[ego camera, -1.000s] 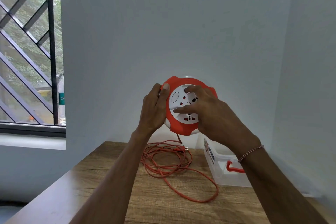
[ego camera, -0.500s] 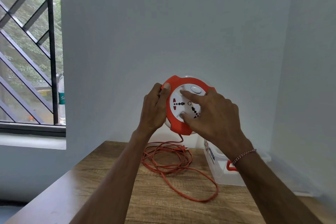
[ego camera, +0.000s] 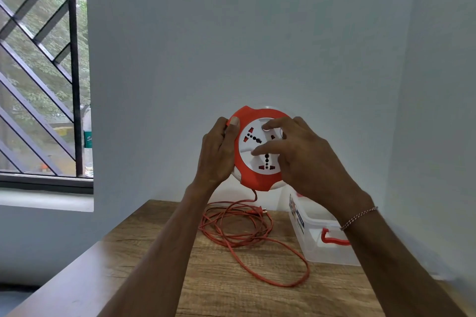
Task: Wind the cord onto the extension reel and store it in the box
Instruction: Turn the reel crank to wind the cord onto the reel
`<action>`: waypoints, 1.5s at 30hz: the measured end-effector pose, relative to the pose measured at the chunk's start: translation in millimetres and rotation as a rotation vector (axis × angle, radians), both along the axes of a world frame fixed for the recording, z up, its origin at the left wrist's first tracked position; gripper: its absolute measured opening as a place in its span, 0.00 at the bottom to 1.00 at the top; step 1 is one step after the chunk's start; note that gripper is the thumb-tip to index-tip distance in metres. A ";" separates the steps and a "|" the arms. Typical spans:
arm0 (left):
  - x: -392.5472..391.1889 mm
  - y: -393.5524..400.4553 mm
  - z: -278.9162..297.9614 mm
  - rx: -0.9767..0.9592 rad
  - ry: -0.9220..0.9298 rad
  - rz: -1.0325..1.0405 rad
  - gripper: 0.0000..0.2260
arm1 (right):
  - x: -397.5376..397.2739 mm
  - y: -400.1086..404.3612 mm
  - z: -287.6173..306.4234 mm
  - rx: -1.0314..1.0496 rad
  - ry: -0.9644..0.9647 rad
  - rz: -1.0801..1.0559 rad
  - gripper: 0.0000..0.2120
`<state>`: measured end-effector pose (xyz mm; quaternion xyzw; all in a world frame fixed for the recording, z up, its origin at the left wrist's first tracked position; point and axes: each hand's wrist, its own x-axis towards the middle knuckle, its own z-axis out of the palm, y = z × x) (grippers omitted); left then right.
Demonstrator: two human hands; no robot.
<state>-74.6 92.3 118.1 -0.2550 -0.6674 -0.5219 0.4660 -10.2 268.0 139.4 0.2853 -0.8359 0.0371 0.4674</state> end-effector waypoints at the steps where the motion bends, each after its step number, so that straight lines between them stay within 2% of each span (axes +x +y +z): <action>1: -0.1 -0.1 0.1 0.002 0.001 0.000 0.12 | 1.1 -1.3 -0.3 0.037 -0.040 -0.021 0.23; 4: -1.5 -0.9 0.1 0.007 0.005 -0.006 0.13 | 4.7 -6.3 -2.3 0.096 -0.084 -0.091 0.29; 11: 0.0 2.0 -0.5 -0.007 -0.013 -0.005 0.11 | 4.8 -4.1 -5.7 0.073 0.024 -0.155 0.29; 15: -0.3 1.4 -0.1 0.004 -0.013 -0.015 0.16 | 2.2 -2.8 -10.6 -0.049 0.077 -0.183 0.27; 18: -0.4 0.8 0.7 -0.002 -0.003 -0.008 0.17 | 3.0 -6.4 -9.9 -0.172 0.068 -0.214 0.29; 22: -1.2 1.5 1.1 -0.008 -0.018 -0.005 0.15 | 5.7 -9.5 -8.3 -0.197 0.045 -0.214 0.31; 25: -1.8 0.5 0.8 -0.010 -0.018 -0.002 0.14 | 6.3 -8.1 -5.2 -0.181 0.032 -0.170 0.27; 28: -1.3 0.5 0.5 -0.018 -0.014 0.004 0.13 | 7.3 -3.6 -0.6 -0.124 0.131 -0.071 0.13; 29: -1.2 0.5 0.4 -0.019 -0.010 0.007 0.12 | 7.1 -1.4 1.0 -0.079 0.129 -0.050 0.12; 33: -0.6 0.6 0.4 -0.027 -0.004 0.019 0.11 | 10.4 0.1 3.1 0.072 -0.016 -0.085 0.20; 37: -0.8 1.3 0.7 -0.015 -0.002 0.026 0.11 | 12.9 -6.7 -0.9 0.161 -0.029 -0.167 0.26; 45: -2.8 3.1 -0.8 -0.028 -0.022 0.016 0.16 | 1.3 -1.1 -7.1 0.058 0.060 -0.203 0.28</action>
